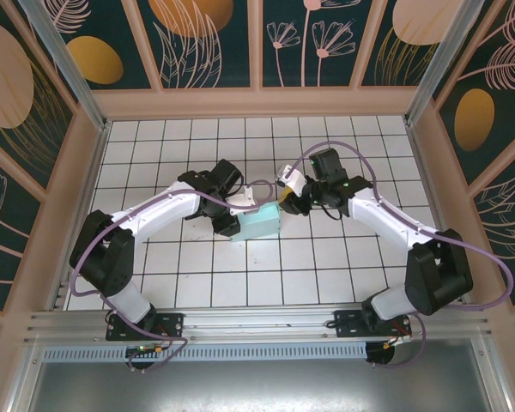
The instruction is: Fold the paper box
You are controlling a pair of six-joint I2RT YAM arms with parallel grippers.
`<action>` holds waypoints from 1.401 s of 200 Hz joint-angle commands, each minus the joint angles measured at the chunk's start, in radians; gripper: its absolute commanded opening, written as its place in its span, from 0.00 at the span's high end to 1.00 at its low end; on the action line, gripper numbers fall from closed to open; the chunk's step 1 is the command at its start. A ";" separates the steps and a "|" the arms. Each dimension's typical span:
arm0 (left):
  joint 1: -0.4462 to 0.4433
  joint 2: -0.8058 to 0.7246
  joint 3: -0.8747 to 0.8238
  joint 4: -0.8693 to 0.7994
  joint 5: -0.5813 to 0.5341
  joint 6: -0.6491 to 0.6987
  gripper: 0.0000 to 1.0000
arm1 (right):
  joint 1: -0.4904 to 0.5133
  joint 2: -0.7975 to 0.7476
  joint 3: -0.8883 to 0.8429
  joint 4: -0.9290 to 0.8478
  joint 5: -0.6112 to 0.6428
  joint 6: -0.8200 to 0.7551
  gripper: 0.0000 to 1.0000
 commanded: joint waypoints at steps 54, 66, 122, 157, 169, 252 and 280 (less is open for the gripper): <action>0.005 0.009 -0.036 0.007 -0.005 -0.011 0.64 | 0.007 0.047 0.047 -0.079 0.015 -0.051 0.72; 0.005 0.009 -0.036 0.009 -0.004 -0.010 0.64 | 0.006 0.049 0.045 -0.081 0.015 -0.051 0.74; 0.005 0.018 -0.042 0.014 0.001 -0.008 0.64 | 0.005 0.052 0.048 -0.083 0.004 -0.048 1.00; 0.005 0.017 -0.038 0.033 -0.002 -0.050 0.63 | 0.008 0.043 0.048 -0.066 0.015 -0.012 1.00; 0.005 0.021 -0.029 0.042 -0.006 -0.084 0.63 | 0.015 0.038 0.043 -0.043 0.029 0.027 1.00; 0.002 0.056 0.012 0.119 -0.129 -0.184 0.63 | 0.103 -0.004 -0.047 0.249 0.300 0.513 1.00; 0.002 0.065 0.022 0.129 -0.132 -0.189 0.63 | 0.104 0.010 -0.040 0.227 0.319 0.648 1.00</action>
